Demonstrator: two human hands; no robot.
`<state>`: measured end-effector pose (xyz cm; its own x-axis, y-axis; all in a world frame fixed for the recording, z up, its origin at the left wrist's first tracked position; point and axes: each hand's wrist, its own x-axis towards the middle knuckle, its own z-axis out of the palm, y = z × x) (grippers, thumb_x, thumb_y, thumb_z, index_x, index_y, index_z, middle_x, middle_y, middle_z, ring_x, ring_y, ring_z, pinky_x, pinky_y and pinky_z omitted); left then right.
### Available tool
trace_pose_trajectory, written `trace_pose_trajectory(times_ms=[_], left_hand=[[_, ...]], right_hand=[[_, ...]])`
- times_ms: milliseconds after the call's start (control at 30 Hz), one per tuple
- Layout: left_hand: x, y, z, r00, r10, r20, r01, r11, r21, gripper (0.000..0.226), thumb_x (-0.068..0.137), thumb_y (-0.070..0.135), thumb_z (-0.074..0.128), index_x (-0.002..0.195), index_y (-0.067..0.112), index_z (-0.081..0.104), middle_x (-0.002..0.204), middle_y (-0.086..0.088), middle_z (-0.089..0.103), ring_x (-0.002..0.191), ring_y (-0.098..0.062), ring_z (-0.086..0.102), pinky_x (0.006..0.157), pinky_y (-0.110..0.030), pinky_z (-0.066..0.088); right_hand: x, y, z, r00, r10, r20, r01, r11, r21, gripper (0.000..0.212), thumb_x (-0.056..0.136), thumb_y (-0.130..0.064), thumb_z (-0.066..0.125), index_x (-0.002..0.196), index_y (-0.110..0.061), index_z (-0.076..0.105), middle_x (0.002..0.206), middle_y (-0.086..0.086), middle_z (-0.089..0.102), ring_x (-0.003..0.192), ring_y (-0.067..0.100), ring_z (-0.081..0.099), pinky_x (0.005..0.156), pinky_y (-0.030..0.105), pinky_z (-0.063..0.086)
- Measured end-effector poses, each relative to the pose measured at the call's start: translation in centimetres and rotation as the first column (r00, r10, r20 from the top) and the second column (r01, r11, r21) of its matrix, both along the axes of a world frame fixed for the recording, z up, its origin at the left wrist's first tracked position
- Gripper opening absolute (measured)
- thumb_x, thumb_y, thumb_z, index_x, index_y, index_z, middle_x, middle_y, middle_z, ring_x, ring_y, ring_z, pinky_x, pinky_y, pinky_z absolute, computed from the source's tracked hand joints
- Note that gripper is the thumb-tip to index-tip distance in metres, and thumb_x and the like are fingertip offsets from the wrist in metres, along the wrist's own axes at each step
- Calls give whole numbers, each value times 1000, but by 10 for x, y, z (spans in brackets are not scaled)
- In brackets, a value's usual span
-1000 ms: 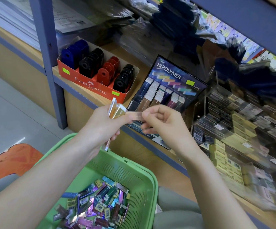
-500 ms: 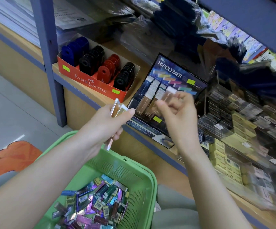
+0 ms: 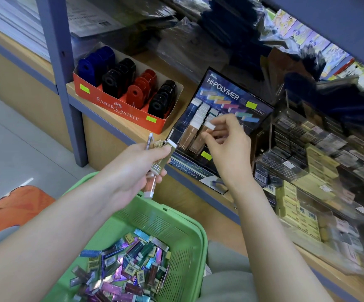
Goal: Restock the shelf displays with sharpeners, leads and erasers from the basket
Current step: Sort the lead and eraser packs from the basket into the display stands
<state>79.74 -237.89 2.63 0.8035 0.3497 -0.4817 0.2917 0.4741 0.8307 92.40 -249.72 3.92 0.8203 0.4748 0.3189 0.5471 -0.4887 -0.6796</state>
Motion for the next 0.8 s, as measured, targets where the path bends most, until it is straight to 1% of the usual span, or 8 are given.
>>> trace_pose_trajectory(times_ms=[133,233,367,433,500,600,700,800], left_hand=[[1,2,-1,1000,12,0,-12,1000,11,25,91,26,59,106,6,60,83,-7,60,52,-8,49,47,-20,43],[1,3,1,996,87,11,-86,993,-79,12,91,14,55,95,3,57,66,-5,63,44,-9,49,38,-19,42],[1,5,0,993,116,13,-115,988,-99,6,89,6,52,91,3,56,61,-4,65,43,-9,49,38,-18,42],[1,5,-1,996,88,3,-87,994,-68,8,89,8,54,95,4,59,71,-7,65,45,-9,49,40,-19,42],[0,5,-1,999,46,4,-46,999,-7,13,90,12,58,102,8,61,81,-9,61,52,-9,49,50,-21,42],[-2,4,1,1000,20,23,-22,997,73,12,89,18,63,100,14,64,79,-7,58,59,-11,49,59,-24,42],[-3,3,1,1000,0,30,-4,990,142,9,87,21,65,96,19,67,74,-5,59,59,-12,50,59,-24,42],[-3,2,1,998,-23,53,11,979,205,9,86,23,68,94,22,69,62,3,58,52,-8,48,51,-19,42]], right_hand=[[3,2,-4,995,-9,96,17,996,-84,23,81,-9,73,89,-22,56,91,-3,56,73,4,52,67,5,41],[3,3,-4,992,-15,124,27,995,-95,24,80,-9,74,86,-22,54,89,-4,52,71,4,50,67,4,38],[3,4,-5,987,-17,157,37,992,-125,21,81,-10,72,89,-20,56,89,-7,45,65,4,46,69,7,39],[2,3,-4,986,-4,165,26,991,-133,14,86,-14,68,96,-18,59,93,-7,45,66,4,47,70,13,43],[-1,1,-1,983,-10,182,35,990,-136,15,93,-23,60,107,-17,60,100,-5,47,70,5,48,71,20,44],[-9,-1,5,984,-31,177,43,997,-65,17,97,-27,52,109,-18,60,95,-8,50,74,7,49,70,19,42],[-24,-3,13,999,15,43,-14,1000,-22,19,97,-32,50,87,-21,61,76,-9,56,66,6,50,62,16,39],[-38,-4,20,961,117,-251,-132,990,-44,19,93,-38,55,86,-24,66,68,-7,61,58,5,53,57,20,46]])
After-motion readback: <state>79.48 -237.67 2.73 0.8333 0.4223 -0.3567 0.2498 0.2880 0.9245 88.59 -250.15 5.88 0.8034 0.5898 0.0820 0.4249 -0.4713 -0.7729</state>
